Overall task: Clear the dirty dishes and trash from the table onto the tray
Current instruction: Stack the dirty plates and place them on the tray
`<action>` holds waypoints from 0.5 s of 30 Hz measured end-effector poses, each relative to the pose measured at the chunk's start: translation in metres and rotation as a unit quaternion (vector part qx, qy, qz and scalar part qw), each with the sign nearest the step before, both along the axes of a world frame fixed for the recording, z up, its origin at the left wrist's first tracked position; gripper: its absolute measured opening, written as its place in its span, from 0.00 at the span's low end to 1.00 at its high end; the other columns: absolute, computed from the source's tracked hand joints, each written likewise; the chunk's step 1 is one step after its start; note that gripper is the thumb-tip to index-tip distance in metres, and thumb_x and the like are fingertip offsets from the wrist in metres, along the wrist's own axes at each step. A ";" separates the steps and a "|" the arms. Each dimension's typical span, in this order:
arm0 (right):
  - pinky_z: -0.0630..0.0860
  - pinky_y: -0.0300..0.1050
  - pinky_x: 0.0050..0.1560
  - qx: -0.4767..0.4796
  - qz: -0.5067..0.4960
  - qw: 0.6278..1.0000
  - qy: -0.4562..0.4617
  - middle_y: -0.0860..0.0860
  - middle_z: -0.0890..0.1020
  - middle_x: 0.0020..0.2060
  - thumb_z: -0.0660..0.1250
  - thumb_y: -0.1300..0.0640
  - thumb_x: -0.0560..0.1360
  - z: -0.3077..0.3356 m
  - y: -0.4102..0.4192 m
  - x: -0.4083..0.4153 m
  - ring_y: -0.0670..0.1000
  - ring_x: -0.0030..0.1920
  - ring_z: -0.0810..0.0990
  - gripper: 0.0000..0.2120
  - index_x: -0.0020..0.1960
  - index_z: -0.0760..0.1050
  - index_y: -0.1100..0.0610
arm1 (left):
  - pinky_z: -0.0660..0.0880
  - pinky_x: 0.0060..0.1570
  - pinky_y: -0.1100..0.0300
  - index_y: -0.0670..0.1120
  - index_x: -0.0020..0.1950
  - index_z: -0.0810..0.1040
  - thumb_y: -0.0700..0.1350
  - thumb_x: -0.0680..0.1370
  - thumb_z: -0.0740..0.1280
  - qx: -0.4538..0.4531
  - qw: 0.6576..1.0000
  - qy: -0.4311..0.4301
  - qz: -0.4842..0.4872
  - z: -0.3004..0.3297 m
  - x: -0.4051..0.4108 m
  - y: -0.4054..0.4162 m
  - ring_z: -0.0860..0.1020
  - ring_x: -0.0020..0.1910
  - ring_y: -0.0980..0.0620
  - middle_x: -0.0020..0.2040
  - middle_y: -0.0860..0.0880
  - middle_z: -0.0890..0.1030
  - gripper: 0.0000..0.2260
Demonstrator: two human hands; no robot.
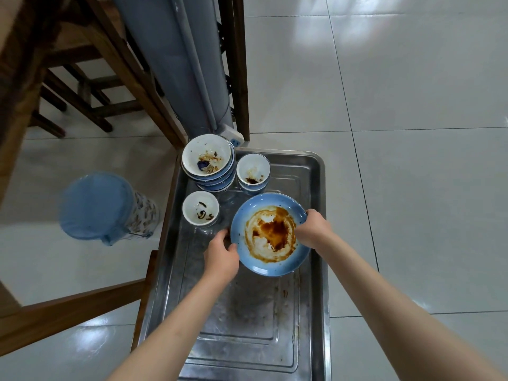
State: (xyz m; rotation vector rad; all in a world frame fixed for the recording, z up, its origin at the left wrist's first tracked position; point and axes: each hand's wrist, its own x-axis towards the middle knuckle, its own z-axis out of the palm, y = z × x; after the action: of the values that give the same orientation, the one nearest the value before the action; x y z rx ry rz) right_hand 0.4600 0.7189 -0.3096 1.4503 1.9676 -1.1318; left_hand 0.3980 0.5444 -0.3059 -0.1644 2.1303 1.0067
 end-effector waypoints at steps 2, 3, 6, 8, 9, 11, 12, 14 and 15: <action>0.74 0.42 0.41 -0.002 -0.001 1.000 -0.004 0.53 0.73 0.49 0.67 0.62 0.74 0.002 -0.001 -0.001 0.51 0.47 0.75 0.21 0.64 0.66 0.57 | 0.76 0.56 0.42 0.48 0.70 0.69 0.40 0.79 0.62 -0.003 1.000 0.000 -0.005 0.002 0.000 -0.001 0.75 0.61 0.44 0.63 0.46 0.76 0.19; 0.75 0.43 0.42 0.004 0.001 1.000 -0.005 0.54 0.73 0.50 0.67 0.62 0.74 0.003 -0.002 -0.001 0.52 0.48 0.75 0.21 0.65 0.65 0.57 | 0.76 0.57 0.42 0.48 0.70 0.68 0.40 0.79 0.62 -0.005 1.000 0.000 -0.010 0.003 0.000 -0.001 0.75 0.61 0.44 0.64 0.46 0.76 0.19; 0.77 0.45 0.45 0.029 0.020 0.999 -0.004 0.55 0.75 0.53 0.66 0.61 0.74 0.008 -0.007 -0.001 0.53 0.51 0.77 0.23 0.67 0.64 0.57 | 0.71 0.63 0.43 0.47 0.74 0.63 0.44 0.79 0.63 -0.024 0.998 -0.002 -0.056 0.008 0.001 0.000 0.71 0.67 0.44 0.68 0.46 0.72 0.23; 0.78 0.46 0.47 0.041 0.031 0.999 -0.002 0.55 0.75 0.55 0.67 0.61 0.73 0.012 -0.012 -0.001 0.54 0.53 0.77 0.26 0.68 0.62 0.56 | 0.67 0.67 0.45 0.46 0.76 0.58 0.45 0.79 0.63 -0.038 0.996 -0.005 -0.081 0.012 0.002 0.001 0.67 0.70 0.45 0.71 0.45 0.68 0.27; 0.78 0.47 0.47 0.048 0.038 0.998 -0.001 0.55 0.74 0.56 0.68 0.61 0.73 0.015 -0.014 -0.001 0.54 0.53 0.77 0.27 0.69 0.61 0.56 | 0.66 0.68 0.45 0.46 0.77 0.56 0.46 0.79 0.64 -0.042 0.995 -0.006 -0.086 0.014 0.002 0.001 0.65 0.71 0.44 0.73 0.45 0.66 0.28; 0.78 0.47 0.48 0.056 0.054 0.997 0.006 0.55 0.73 0.58 0.68 0.60 0.72 0.021 -0.017 -0.003 0.55 0.54 0.76 0.30 0.70 0.60 0.56 | 0.63 0.69 0.46 0.46 0.77 0.53 0.46 0.79 0.65 -0.057 0.994 0.010 -0.095 0.019 0.002 0.001 0.61 0.73 0.44 0.74 0.45 0.63 0.31; 0.78 0.48 0.48 0.057 0.063 0.996 0.012 0.55 0.73 0.58 0.68 0.60 0.72 0.025 -0.017 -0.004 0.55 0.54 0.76 0.31 0.71 0.59 0.55 | 0.62 0.69 0.47 0.46 0.77 0.53 0.46 0.78 0.66 -0.068 0.992 0.029 -0.100 0.023 0.001 0.001 0.61 0.74 0.44 0.74 0.45 0.63 0.32; 0.78 0.47 0.48 0.064 0.083 0.994 0.032 0.55 0.72 0.61 0.69 0.59 0.72 0.034 -0.018 -0.005 0.54 0.56 0.76 0.34 0.73 0.56 0.55 | 0.65 0.67 0.49 0.45 0.76 0.56 0.47 0.77 0.68 -0.090 0.986 0.076 -0.114 0.033 -0.001 -0.004 0.63 0.72 0.45 0.72 0.44 0.66 0.32; 0.78 0.46 0.49 0.070 0.095 0.992 0.046 0.55 0.71 0.63 0.69 0.57 0.72 0.039 -0.018 -0.005 0.54 0.58 0.75 0.36 0.75 0.54 0.54 | 0.67 0.65 0.50 0.45 0.75 0.58 0.48 0.76 0.68 -0.098 0.982 0.099 -0.124 0.038 -0.002 -0.007 0.66 0.70 0.45 0.70 0.44 0.69 0.31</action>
State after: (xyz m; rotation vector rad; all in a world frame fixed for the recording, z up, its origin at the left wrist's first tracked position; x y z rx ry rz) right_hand 0.4553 0.7009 -0.2708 1.2645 2.2351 -1.0095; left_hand 0.3964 0.5371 -0.2674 0.1096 2.3612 0.6913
